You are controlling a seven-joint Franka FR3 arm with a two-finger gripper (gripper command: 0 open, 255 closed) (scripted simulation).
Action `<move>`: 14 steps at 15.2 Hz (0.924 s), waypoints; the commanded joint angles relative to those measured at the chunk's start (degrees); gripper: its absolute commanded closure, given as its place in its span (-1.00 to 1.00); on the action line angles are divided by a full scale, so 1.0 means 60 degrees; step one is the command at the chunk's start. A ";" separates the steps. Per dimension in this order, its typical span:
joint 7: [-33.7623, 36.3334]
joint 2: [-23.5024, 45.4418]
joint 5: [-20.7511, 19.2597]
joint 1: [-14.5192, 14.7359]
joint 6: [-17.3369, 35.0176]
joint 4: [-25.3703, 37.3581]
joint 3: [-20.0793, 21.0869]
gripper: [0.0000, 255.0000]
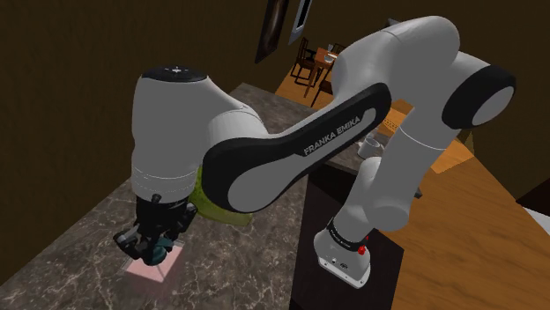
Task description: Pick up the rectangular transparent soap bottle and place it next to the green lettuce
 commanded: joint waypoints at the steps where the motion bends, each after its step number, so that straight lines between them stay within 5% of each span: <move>1: 0.0006 0.0030 -0.0014 0.0007 0.0119 -0.0085 0.0004 1.00; 8: 0.0006 0.0031 -0.0014 0.0007 0.0119 -0.0085 0.0004 1.00; 9: 0.0006 0.0031 -0.0014 0.0007 0.0118 -0.0085 0.0004 -1.00; 14: 0.0007 0.0031 -0.0014 0.0007 0.0119 -0.0084 0.0004 -1.00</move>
